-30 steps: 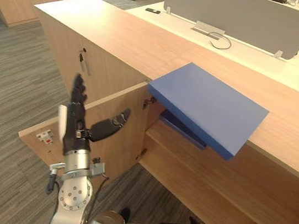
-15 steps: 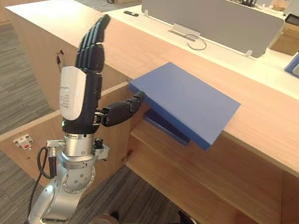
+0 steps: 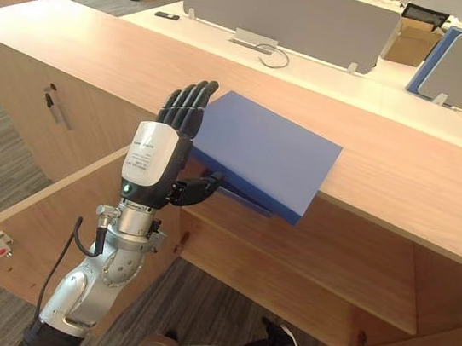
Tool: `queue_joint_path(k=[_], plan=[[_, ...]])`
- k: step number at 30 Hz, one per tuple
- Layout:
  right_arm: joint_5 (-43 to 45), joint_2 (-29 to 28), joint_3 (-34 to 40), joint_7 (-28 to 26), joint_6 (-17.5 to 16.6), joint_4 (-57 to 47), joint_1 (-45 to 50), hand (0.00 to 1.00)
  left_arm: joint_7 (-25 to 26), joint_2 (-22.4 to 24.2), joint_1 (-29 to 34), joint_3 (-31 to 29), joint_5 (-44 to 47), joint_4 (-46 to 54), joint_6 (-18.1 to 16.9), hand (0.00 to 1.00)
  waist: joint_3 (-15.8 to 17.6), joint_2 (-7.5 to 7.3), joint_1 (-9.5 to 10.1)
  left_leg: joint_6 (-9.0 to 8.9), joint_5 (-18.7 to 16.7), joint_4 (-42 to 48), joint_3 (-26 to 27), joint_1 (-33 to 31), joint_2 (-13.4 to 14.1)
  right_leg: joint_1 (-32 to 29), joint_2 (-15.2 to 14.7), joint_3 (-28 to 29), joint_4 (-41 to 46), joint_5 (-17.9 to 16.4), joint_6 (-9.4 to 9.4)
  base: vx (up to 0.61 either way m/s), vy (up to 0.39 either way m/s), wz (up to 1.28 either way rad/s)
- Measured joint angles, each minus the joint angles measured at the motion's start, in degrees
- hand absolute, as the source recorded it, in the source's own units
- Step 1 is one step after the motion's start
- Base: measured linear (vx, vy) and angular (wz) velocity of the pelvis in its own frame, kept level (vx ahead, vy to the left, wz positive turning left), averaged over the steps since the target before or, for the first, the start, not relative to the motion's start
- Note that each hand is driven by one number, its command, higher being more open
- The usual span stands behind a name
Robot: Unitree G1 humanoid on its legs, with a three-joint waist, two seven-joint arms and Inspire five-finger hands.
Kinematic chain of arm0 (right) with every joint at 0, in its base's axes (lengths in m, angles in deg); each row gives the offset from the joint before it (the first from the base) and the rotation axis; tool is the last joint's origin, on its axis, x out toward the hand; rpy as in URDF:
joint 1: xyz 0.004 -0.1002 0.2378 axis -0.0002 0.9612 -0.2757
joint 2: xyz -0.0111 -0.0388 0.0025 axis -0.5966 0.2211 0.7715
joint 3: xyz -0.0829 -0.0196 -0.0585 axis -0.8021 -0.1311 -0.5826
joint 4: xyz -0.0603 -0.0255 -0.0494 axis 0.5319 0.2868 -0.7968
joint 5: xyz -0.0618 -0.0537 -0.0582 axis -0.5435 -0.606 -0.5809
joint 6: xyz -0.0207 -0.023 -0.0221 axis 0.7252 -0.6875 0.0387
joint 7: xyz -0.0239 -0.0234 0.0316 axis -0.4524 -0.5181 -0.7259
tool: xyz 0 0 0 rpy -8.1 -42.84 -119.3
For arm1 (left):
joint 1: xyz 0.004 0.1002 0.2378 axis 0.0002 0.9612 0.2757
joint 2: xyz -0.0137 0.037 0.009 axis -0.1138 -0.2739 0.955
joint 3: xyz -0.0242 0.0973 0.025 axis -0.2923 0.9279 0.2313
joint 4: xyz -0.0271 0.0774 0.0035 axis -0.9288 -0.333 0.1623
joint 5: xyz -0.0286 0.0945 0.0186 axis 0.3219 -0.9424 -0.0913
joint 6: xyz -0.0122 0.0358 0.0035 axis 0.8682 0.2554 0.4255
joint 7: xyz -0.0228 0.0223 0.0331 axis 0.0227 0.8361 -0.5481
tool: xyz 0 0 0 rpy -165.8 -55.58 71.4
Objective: Walk over to the cabinet, pick up the folder, carry it to the office cabinet, place the folder inside the office cabinet, then close the office cabinet door
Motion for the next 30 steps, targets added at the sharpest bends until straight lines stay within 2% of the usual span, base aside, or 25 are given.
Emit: queue_joint_path(k=[6,12,22,26,30], plan=[[-1.12,0.04,0.25,0.09,0.01,0.14,-0.25,1.00,-2.54,-2.29,-1.62,2.04,0.63,-4.14,-1.41,1.00,0.20,0.32,-0.10,0.01,-0.01,-0.05,-0.09,0.18,-0.03,0.02,0.31,-0.02,0.22,0.04,-0.07,0.00,0.000,0.00],[-2.13,0.11,2.43,0.25,0.01,0.14,-0.48,1.00,-4.41,-3.98,-1.76,4.97,0.58,-10.24,-1.48,1.00,1.11,1.60,-0.16,0.10,0.17,-1.08,-0.02,1.41,-0.11,-0.04,-0.31,0.43,0.90,-0.29,-0.46,-0.01,0.014,-0.03],[-2.30,0.44,4.54,0.34,0.03,0.16,-0.39,1.00,-5.37,-8.44,-5.67,8.11,0.56,-10.74,-2.56,1.00,1.34,1.93,-0.25,0.23,0.28,-1.99,0.46,2.14,-0.32,-0.02,-0.48,0.94,0.79,-0.24,-0.30,0.01,0.001,-0.02],[-2.22,1.13,5.80,0.44,0.03,0.05,-0.51,1.00,-6.07,-8.51,-6.60,9.42,0.41,-10.74,-3.81,1.00,1.78,2.62,-0.97,0.41,0.39,-2.15,0.48,2.19,-0.64,-0.02,-0.64,0.98,0.75,-0.10,-0.04,0.00,0.000,0.00],[-2.19,1.29,5.94,0.99,0.02,0.00,-0.50,1.00,-6.04,-9.67,-7.93,10.38,-0.27,-11.04,-3.77,1.00,1.78,2.66,-1.50,0.41,0.39,-2.18,0.60,2.28,-0.58,-0.02,-0.61,1.15,0.71,-0.08,-0.02,0.00,0.000,-0.01]])
